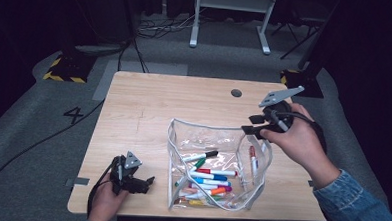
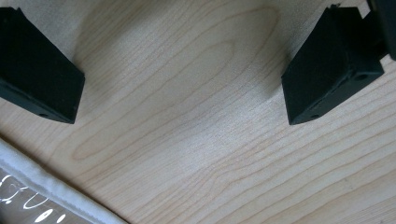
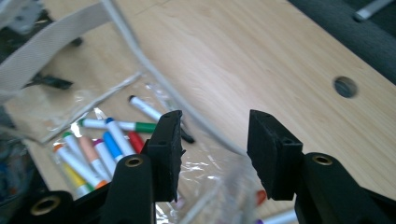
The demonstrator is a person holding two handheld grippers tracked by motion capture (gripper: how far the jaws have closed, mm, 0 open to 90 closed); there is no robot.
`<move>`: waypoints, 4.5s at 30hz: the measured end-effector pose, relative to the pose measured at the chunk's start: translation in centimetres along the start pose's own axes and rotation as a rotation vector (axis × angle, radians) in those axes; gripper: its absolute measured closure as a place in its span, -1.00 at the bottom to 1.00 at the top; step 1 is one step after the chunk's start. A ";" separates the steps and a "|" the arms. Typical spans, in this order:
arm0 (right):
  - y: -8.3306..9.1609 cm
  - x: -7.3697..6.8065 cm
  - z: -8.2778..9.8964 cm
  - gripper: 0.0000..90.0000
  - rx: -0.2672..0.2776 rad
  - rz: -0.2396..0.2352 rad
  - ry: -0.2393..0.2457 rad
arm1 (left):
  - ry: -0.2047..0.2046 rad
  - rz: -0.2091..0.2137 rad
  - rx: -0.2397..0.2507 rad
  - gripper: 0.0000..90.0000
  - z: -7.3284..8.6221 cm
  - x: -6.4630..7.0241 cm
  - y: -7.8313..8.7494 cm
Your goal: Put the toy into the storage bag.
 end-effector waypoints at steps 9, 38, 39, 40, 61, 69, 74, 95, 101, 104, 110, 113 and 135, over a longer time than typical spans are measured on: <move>-0.2 6.7 4.0 0.21 0.034 0.096 -0.230 | 0.001 0.001 0.000 -1.00 0.0 0.0 0.0; -12.6 10.4 17.9 0.70 -0.253 0.205 -0.470 | 0.002 0.000 0.002 -1.00 0.0 0.0 0.0; -12.5 10.5 18.0 0.71 -0.257 0.219 -0.464 | 0.002 0.001 0.002 -1.00 0.0 0.0 0.0; -12.4 10.6 18.1 0.71 -0.262 0.225 -0.467 | 0.002 0.001 0.002 -1.00 0.0 0.0 0.0; -2.8 8.7 11.3 0.72 -0.119 0.120 -0.360 | 0.004 0.001 0.002 -1.00 0.0 0.0 0.0; 0.3 5.9 7.5 0.71 -0.081 0.051 -0.255 | -0.001 0.003 -0.001 -1.00 0.0 0.0 0.0; 1.7 4.1 5.3 0.71 -0.052 0.004 -0.193 | -0.002 0.004 -0.002 -1.00 0.0 0.0 0.0; -0.4 -6.7 -1.1 0.71 -0.083 -0.190 0.105 | 0.010 0.009 0.002 -1.00 0.0 0.0 0.1; -2.6 -8.8 -1.2 0.71 -0.131 -0.244 0.137 | 0.000 0.006 0.002 -1.00 0.0 0.0 0.0; -3.7 -9.5 -1.1 0.71 -0.149 -0.262 0.147 | -0.004 0.003 -0.001 -1.00 0.0 0.0 0.0; -5.8 -10.5 -0.8 0.71 -0.182 -0.292 0.156 | -0.006 0.001 -0.001 -1.00 0.0 0.0 0.0; -6.8 -11.0 -0.5 0.71 -0.207 -0.306 0.164 | -0.006 0.001 -0.001 -1.00 0.0 0.0 0.0; -12.1 -13.6 3.2 0.71 -0.474 -0.352 0.304 | -0.005 0.001 0.000 -1.00 0.0 0.0 0.0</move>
Point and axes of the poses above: each handheld gripper's, and its own axes: y roughly backward along the jaws, z roughly out of its underside, x roughly to its right, the point moved 3 cm from there along -y, roughly forward along the jaws, and after that the axes turned 3 degrees about x, right-handed, at the moved point
